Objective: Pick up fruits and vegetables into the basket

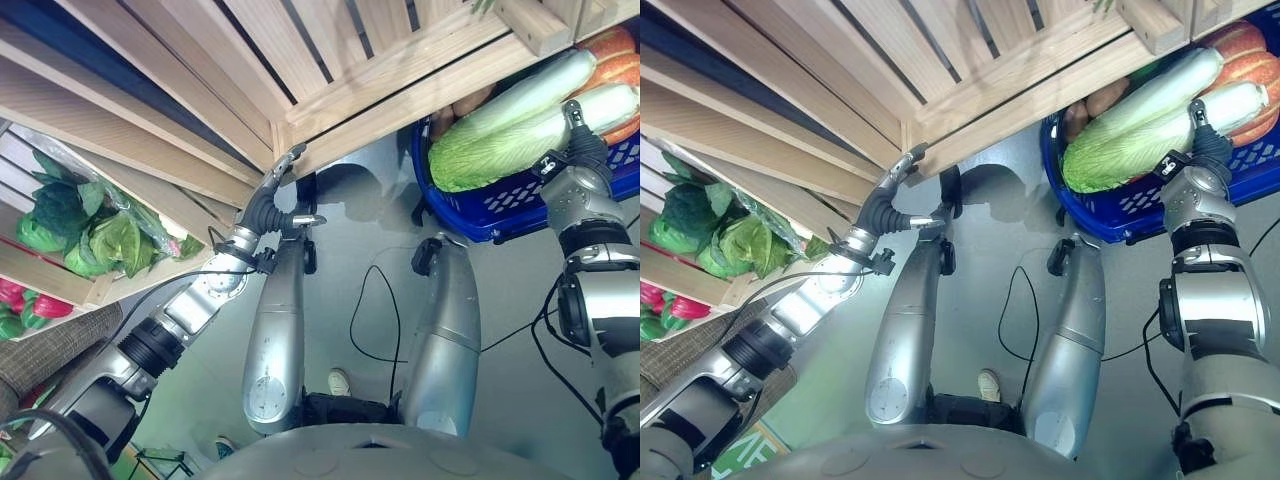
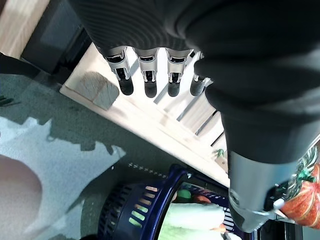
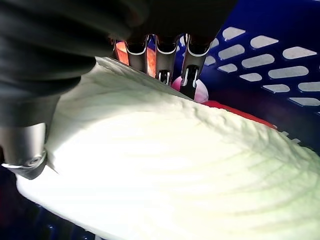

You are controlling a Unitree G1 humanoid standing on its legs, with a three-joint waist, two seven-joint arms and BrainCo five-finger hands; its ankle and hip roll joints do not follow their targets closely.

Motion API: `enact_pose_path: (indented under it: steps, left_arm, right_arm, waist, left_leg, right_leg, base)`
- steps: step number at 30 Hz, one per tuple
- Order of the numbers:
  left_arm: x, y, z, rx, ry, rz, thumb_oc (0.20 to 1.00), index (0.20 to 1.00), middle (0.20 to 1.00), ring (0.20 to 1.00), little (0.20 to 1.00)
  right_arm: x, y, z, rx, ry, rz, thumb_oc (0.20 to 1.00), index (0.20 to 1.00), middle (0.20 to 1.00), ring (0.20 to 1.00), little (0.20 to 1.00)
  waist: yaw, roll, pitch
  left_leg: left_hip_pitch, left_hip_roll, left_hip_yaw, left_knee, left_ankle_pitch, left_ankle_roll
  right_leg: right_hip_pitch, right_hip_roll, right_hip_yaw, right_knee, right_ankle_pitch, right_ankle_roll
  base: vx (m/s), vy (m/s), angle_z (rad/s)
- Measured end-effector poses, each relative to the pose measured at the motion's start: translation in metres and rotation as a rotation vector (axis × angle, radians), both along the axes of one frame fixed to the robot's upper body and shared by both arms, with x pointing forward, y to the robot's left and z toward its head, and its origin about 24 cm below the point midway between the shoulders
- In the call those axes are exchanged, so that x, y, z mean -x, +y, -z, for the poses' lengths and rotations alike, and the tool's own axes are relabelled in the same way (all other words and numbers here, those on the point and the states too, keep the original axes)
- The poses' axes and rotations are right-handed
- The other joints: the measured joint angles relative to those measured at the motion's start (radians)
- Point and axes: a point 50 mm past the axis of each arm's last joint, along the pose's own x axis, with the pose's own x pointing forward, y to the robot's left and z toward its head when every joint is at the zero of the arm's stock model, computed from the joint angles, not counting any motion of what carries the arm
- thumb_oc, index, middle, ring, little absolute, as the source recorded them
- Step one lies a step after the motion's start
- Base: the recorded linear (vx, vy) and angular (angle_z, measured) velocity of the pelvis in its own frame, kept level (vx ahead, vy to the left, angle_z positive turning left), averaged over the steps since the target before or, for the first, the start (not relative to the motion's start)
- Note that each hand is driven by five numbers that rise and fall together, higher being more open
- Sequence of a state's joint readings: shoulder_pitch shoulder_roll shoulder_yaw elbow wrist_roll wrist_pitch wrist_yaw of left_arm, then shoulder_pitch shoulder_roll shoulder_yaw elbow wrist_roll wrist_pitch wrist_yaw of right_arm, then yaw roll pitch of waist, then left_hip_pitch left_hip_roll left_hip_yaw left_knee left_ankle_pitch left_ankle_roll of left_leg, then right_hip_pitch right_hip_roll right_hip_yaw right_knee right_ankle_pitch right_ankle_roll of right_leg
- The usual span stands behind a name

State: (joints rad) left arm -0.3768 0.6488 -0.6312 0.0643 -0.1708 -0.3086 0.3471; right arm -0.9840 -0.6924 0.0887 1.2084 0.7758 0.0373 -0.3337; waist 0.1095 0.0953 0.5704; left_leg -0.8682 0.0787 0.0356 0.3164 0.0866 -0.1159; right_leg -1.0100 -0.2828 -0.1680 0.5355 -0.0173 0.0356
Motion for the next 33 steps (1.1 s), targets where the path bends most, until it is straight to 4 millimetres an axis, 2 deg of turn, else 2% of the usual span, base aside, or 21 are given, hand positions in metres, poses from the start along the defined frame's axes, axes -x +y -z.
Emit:
enact_pose_path:
  steps: [1,6,10,13,15,17,19,21,26,29,33]
  left_arm:
    - [-0.001,0.000,-0.002,-0.003,-0.007,0.002,1.000,1.000,1.000,1.000,1.000]
    - [-0.003,-0.001,-0.006,-0.003,-0.020,0.009,1.000,1.000,1.000,1.000,1.000]
    - [-0.003,-0.001,-0.006,-0.004,-0.019,0.009,1.000,1.000,1.000,1.000,1.000]
    - [-0.001,0.000,-0.002,-0.002,-0.004,0.004,1.000,1.000,1.000,1.000,1.000]
    - [0.003,0.002,0.005,0.003,0.018,-0.009,1.000,1.000,1.000,1.000,1.000]
    - [0.006,0.004,0.010,0.011,0.035,-0.020,1.000,1.000,1.000,1.000,1.000]
    - [0.012,0.005,0.018,0.029,0.055,-0.023,1.000,1.000,1.000,1.000,1.000]
    - [0.016,0.007,0.023,0.043,0.068,-0.032,1.000,1.000,1.000,1.000,1.000]
    - [0.024,0.020,0.031,0.070,0.087,-0.078,1.000,1.000,1.000,1.000,1.000]
    - [0.027,0.027,0.035,0.103,0.101,-0.108,1.000,1.000,1.000,1.000,1.000]
    - [0.028,0.035,0.033,0.142,0.089,-0.116,1.000,1.000,1.000,1.000,1.000]
  right_arm:
    - [-0.001,0.000,-0.001,-0.006,0.005,-0.007,1.000,1.000,1.000,1.000,1.000]
    - [-0.001,0.003,0.009,-0.034,0.065,-0.008,1.000,1.000,1.000,1.000,1.000]
    - [0.003,0.002,0.014,-0.001,0.077,0.080,1.000,1.000,1.000,1.000,1.000]
    - [0.002,0.009,0.005,0.082,-0.026,0.157,1.000,1.000,1.000,1.000,1.000]
    - [0.001,0.025,-0.002,0.142,-0.155,0.171,1.000,1.000,1.000,1.000,1.000]
    - [0.003,0.038,0.000,0.138,-0.224,0.165,1.000,1.000,1.000,1.000,1.000]
    - [0.013,0.051,0.009,0.162,-0.293,0.156,1.000,1.000,1.000,1.000,1.000]
    - [0.023,0.054,0.015,0.181,-0.326,0.162,1.000,1.000,1.000,1.000,1.000]
    - [0.054,0.052,0.028,0.250,-0.380,0.236,1.000,1.000,1.000,1.000,1.000]
    - [0.076,0.062,0.038,0.323,-0.401,0.248,1.000,1.000,1.000,1.000,1.000]
    - [0.088,0.069,0.038,0.445,-0.430,0.195,1.000,1.000,1.000,1.000,1.000]
  waist:
    - [0.001,0.000,0.000]
    - [0.009,0.000,0.000]
    - [0.025,0.000,0.000]
    - [0.024,0.000,0.000]
    - [0.014,0.000,0.000]
    - [0.003,0.000,0.000]
    - [-0.013,0.000,0.000]
    - [-0.022,0.000,0.000]
    - [-0.078,-0.002,0.000]
    - [-0.102,-0.011,0.000]
    - [-0.121,-0.026,-0.002]
  left_leg:
    - [-0.013,-0.002,-0.004,0.014,-0.001,0.001]
    - [-0.023,-0.006,-0.011,0.032,-0.006,0.006]
    - [-0.024,-0.008,-0.012,0.046,-0.009,0.009]
    - [-0.012,-0.007,-0.013,0.047,-0.010,0.011]
    - [0.012,-0.005,-0.010,0.046,-0.015,0.014]
    - [0.038,-0.001,-0.003,0.042,-0.020,0.015]
    - [0.095,0.000,0.006,0.037,-0.033,0.023]
    - [0.142,-0.002,0.016,0.023,-0.037,0.027]
    - [0.258,0.000,0.028,-0.012,-0.048,0.036]
    - [0.389,0.015,0.035,-0.042,-0.056,0.027]
    - [0.494,0.028,0.044,-0.083,-0.056,0.023]
  right_leg:
    - [-0.008,-0.003,-0.001,0.011,-0.001,-0.001]
    - [-0.012,-0.009,-0.002,0.023,-0.004,-0.006]
    - [-0.008,-0.012,-0.001,0.022,-0.006,-0.001]
    - [0.012,-0.010,-0.005,0.009,0.001,-0.002]
    - [0.046,-0.003,-0.005,-0.017,0.013,0.003]
    - [0.081,0.003,-0.005,-0.043,0.026,0.012]
    - [0.151,0.008,-0.004,-0.083,0.037,0.024]
    - [0.199,0.008,-0.002,-0.108,0.044,0.031]
    - [0.327,0.019,-0.002,-0.174,0.060,0.044]
    - [0.461,0.038,-0.008,-0.218,0.063,0.048]
    - [0.562,0.055,-0.009,-0.259,0.063,0.047]
  base:
    - [0.01,-0.006,0.07]
    - [0.00,0.007,0.05]
    - [-0.02,0.064,0.01]
    - [-0.03,0.139,0.00]
    - [-0.04,0.159,-0.10]
    - [-0.03,0.129,-0.11]
    - [-0.02,0.134,-0.10]
    - [-0.01,0.093,-0.07]
    - [-0.01,0.053,-0.06]
    - [0.01,0.034,-0.09]
    - [0.07,0.073,-0.09]
